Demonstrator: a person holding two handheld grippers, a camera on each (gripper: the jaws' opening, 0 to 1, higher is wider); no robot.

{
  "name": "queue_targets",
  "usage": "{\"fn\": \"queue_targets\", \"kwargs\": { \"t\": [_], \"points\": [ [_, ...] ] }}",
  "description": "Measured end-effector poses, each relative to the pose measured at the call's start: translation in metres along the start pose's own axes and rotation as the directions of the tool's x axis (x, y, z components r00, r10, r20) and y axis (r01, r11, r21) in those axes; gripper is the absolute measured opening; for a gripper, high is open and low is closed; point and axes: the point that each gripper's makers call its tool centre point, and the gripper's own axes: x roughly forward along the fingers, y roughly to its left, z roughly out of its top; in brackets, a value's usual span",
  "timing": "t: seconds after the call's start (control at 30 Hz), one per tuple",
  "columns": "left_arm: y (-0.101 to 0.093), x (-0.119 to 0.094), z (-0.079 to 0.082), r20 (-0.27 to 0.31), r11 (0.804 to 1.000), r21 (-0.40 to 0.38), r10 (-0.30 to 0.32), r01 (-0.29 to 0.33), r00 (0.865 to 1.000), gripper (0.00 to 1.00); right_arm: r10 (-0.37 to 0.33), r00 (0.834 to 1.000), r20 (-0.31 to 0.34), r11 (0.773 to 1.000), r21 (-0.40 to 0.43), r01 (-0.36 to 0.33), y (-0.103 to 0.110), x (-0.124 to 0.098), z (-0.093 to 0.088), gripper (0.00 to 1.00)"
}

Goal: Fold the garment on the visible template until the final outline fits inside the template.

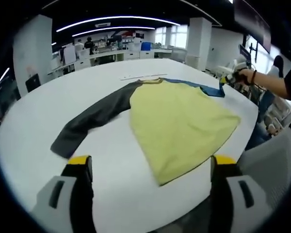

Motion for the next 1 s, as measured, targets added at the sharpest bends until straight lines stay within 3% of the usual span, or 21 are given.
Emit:
{"fn": "queue_targets", "kwargs": {
  "t": [0.17, 0.3, 0.53, 0.67, 1.0],
  "points": [
    [-0.007, -0.001, 0.002, -0.003, 1.0, 0.0, -0.002, 0.002, 1.0, 0.99, 0.019, 1.0, -0.004, 1.0, -0.025, -0.019, 0.006, 0.009, 0.008, 0.0],
    [-0.01, -0.001, 0.005, 0.0, 1.0, -0.002, -0.001, 0.001, 1.0, 0.99, 0.033, 0.999, -0.005, 0.999, -0.043, -0.034, 0.025, 0.004, 0.009, 0.0],
    [-0.013, -0.002, 0.008, -0.002, 1.0, 0.003, 0.0, 0.0, 1.0, 0.99, 0.057, 0.998, -0.01, 0.996, -0.068, -0.058, 0.026, 0.023, 0.023, 0.0],
    [-0.013, -0.002, 0.008, 0.001, 1.0, -0.003, 0.001, -0.001, 1.0, 0.99, 0.075, 0.997, -0.014, 0.993, -0.086, -0.076, 0.044, 0.02, 0.024, 0.0],
    [-0.014, 0.0, 0.006, -0.004, 1.0, -0.011, -0.002, 0.002, 1.0, 0.97, 0.117, 0.993, -0.033, 0.984, -0.131, -0.121, 0.068, 0.037, 0.033, 0.0]
  ]
}}
